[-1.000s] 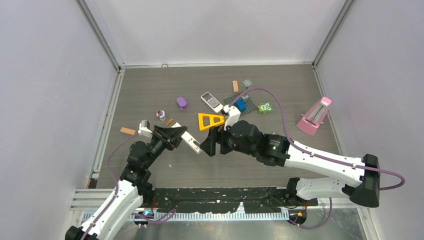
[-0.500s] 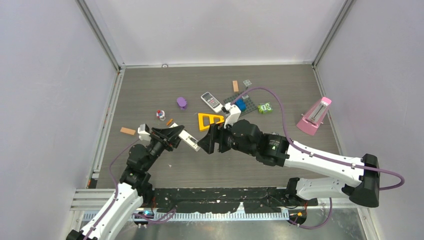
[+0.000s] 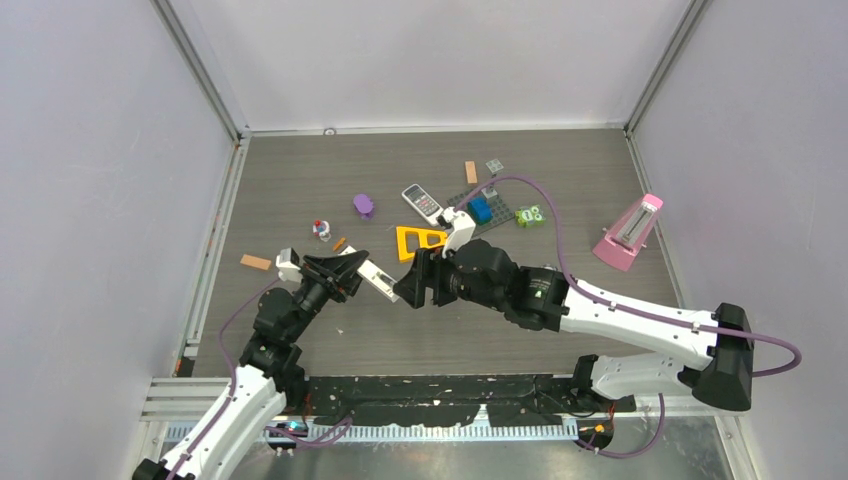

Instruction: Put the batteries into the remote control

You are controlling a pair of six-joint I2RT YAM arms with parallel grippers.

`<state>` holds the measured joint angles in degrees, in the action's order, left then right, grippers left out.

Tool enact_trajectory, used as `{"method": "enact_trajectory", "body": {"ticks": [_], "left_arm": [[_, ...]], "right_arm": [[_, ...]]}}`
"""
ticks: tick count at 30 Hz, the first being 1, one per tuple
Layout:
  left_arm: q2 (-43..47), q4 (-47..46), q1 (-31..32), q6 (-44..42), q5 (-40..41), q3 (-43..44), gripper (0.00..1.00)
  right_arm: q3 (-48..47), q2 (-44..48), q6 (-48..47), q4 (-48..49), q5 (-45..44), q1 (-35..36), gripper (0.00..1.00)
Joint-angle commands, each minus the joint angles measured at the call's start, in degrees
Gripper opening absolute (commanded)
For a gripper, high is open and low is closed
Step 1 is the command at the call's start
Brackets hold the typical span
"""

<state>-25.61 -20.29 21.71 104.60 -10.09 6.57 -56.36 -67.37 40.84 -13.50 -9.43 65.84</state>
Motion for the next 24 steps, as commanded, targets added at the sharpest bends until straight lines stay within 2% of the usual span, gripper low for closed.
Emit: {"method": "enact_trajectory", "body": {"ticks": [1, 6, 14, 24], "left_arm": [[0.2, -4.0, -0.1, 0.0, 0.0, 0.5, 0.00], [0.1, -3.9, -0.1, -0.6, -0.1, 0.4, 0.00], [-0.5, -4.0, -0.1, -0.9, -0.2, 0.3, 0.00], [-1.2, -4.8, -0.1, -1.6, -0.1, 0.9, 0.00]], "right_arm": [[-1.9, -0.2, 0.6, 2.7, -0.1, -0.6, 0.75], [-1.6, 0.4, 0.9, 3.2, 0.8, -1.0, 0.79], [1.1, 3.3, 1.3, 5.8, 2.0, -1.0, 0.80], [0.4, 1.6, 2.6, 5.9, 3.0, -2.1, 0.65]]}}
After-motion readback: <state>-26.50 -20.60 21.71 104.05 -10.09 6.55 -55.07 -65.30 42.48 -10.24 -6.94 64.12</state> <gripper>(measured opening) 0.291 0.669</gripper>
